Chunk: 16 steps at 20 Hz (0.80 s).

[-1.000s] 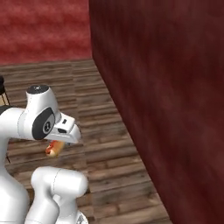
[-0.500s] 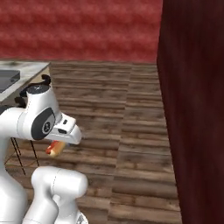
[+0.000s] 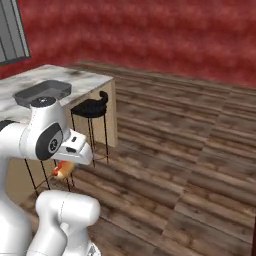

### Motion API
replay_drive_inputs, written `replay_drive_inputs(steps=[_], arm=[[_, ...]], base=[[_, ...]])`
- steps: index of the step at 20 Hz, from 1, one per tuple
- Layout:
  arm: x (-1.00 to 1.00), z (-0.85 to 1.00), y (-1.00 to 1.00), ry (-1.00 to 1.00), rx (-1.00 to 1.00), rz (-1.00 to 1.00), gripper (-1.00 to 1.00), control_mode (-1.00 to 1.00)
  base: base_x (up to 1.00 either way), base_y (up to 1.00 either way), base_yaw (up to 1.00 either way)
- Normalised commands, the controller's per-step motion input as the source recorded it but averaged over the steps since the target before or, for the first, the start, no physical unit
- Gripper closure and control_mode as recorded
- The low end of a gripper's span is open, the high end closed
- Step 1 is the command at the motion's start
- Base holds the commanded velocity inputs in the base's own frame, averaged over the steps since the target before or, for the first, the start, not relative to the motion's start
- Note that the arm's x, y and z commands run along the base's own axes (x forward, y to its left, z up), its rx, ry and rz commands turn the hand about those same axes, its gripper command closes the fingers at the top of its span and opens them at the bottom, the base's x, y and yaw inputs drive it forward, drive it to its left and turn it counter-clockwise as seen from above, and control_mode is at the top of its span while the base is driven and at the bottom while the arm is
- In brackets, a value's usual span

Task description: Place the cold items (lemon and mango) from the fridge in one tupperware on the dining counter. Place the warm items (kebab skewer and hot dog) in the stove area in another tupperware.

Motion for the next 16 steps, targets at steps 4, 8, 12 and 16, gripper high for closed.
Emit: replay_drive_inputs(steps=[4,8,12,16], arm=[[0.00,0.00,0.00,0.00,0.00,0.00,1.00,1.00],[0.00,0.00,0.00,0.00,0.00,0.00,1.00,1.00],[0.00,0.00,0.00,0.00,0.00,0.00,1.00,1.00],[0.00,0.00,0.00,0.00,0.00,0.00,1.00,1.00]], base=[[0.98,-0.48,0.63],[0.58,-0.89,0.49],[0.71,-0.90,0.53],[0.83,-0.69,0.64]])
